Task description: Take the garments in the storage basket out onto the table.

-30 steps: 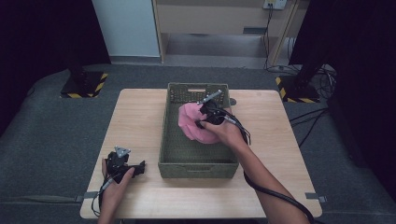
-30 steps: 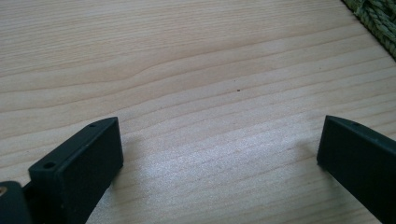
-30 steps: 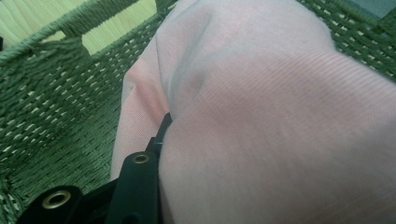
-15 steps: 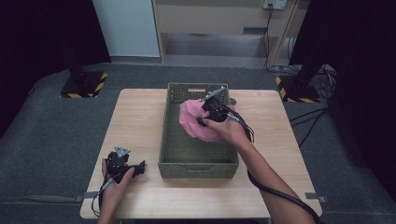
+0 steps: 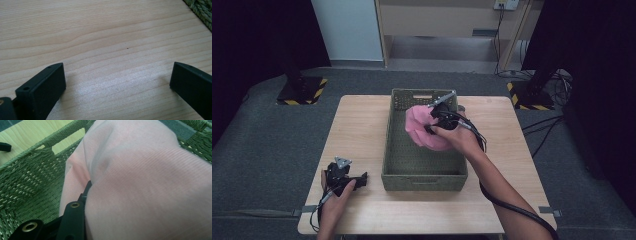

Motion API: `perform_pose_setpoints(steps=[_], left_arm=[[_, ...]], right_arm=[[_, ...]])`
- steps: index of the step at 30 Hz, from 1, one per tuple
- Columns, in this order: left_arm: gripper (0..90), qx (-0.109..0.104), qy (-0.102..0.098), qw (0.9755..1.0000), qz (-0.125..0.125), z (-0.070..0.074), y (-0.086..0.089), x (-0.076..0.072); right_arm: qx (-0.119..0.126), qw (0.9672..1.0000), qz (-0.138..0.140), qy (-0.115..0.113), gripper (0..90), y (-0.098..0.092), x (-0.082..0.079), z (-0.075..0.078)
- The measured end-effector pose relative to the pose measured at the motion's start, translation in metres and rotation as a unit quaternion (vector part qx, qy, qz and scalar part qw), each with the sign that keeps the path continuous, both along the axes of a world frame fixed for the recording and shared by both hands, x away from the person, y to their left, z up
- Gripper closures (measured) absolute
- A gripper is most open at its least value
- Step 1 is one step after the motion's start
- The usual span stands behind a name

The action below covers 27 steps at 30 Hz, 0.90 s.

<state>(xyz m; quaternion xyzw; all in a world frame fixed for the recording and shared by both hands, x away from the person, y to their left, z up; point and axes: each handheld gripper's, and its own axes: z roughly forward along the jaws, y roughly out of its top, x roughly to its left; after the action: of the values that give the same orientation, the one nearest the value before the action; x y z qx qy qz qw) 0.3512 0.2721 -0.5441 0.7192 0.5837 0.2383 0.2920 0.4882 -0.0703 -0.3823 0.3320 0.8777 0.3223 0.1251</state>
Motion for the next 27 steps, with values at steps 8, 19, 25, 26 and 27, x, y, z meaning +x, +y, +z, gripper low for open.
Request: perform_pose_setpoints(steps=[8, 19, 25, 26, 27], left_arm=[[0.0, 0.000, 0.000, 1.0000, 0.000, 0.000, 0.000, 0.000], [0.0, 0.000, 0.000, 1.0000, 0.000, 0.000, 0.000, 0.000], [0.0, 0.000, 0.000, 1.0000, 0.000, 0.000, 0.000, 0.000], [0.0, 0.000, 0.000, 1.0000, 0.000, 0.000, 0.000, 0.000], [0.0, 0.000, 0.000, 1.0000, 0.000, 0.000, 0.000, 0.000]], right_arm=[[0.003, 1.0000, 0.003, -0.006, 58.2, -0.005, -0.004, 0.009], [-0.004, 0.9998, 0.014, -0.016, 58.0, -0.010, -0.008, 0.025], [-0.004, 0.9997, 0.015, -0.017, 58.0, -0.018, -0.010, 0.033], [-0.004, 0.9997, 0.015, -0.017, 58.0, -0.019, -0.011, 0.035], [-0.004, 0.9998, 0.015, -0.016, 58.0, -0.020, -0.011, 0.036]])
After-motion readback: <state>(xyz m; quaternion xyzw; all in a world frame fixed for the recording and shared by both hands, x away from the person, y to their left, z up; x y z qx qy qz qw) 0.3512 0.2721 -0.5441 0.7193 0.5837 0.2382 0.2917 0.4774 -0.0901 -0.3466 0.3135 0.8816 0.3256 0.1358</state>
